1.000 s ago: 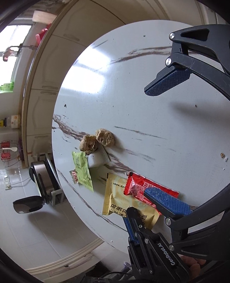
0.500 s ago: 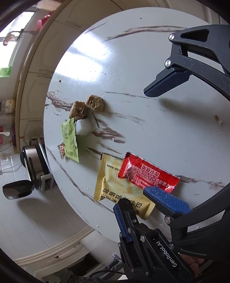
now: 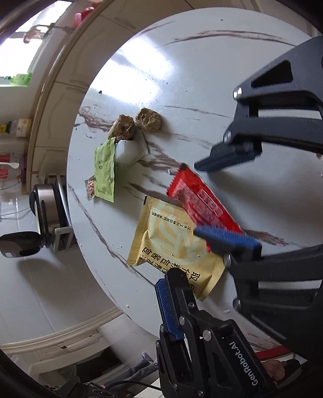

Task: Collect trash
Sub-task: 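Grasp the yellow packet with the left tool while the right tool grasps the red packet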

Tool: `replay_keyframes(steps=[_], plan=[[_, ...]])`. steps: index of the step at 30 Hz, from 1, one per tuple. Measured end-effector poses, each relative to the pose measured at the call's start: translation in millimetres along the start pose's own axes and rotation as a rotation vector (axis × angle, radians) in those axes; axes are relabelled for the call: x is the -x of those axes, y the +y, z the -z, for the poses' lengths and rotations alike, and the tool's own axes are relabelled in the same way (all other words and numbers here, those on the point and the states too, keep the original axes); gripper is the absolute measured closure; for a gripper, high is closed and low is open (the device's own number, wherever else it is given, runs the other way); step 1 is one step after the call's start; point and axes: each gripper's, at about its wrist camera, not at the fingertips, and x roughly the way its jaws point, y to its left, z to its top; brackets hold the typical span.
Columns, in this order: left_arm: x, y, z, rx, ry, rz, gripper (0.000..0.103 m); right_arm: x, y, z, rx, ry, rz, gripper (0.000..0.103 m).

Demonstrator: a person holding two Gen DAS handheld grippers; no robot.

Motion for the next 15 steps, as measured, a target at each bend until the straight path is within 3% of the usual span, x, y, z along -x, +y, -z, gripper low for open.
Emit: replay_keyframes(steps=[1,2,7,9,14,15], plan=[[-4.0,-2.7,-0.5,-0.005,0.010,0.004,0.061,1.2,-5.5,1.2,-0.005,0.001,-0.009,0.087],[-7.8,-6.0,-1.1,-0.008,0.013,-0.006,0.054,3.2,-12.0,2.6,-0.020,-0.003,-0.015,0.089],[-24.9,-15.2,-8.3,0.006,0.032,0.001,0.057,12.6,-44.0,10.9,-0.067,-0.018,-0.007,0.096],[-31.5,-20.1,-11.8,-0.011,0.035,-0.020,0.062,16.2,-54.0,14.0,-0.087,-0.023,-0.004,0.096],[-33.5,-20.1,-19.5,0.040,0.010,-0.056,0.101,19.2,-65.1,19.1,-0.105,-0.028,-0.016,0.096],[-33.3,-22.9,-19.5,0.030,0.008,-0.055,0.101,19.8,-66.0,19.8,-0.108,-0.031,-0.018,0.096]])
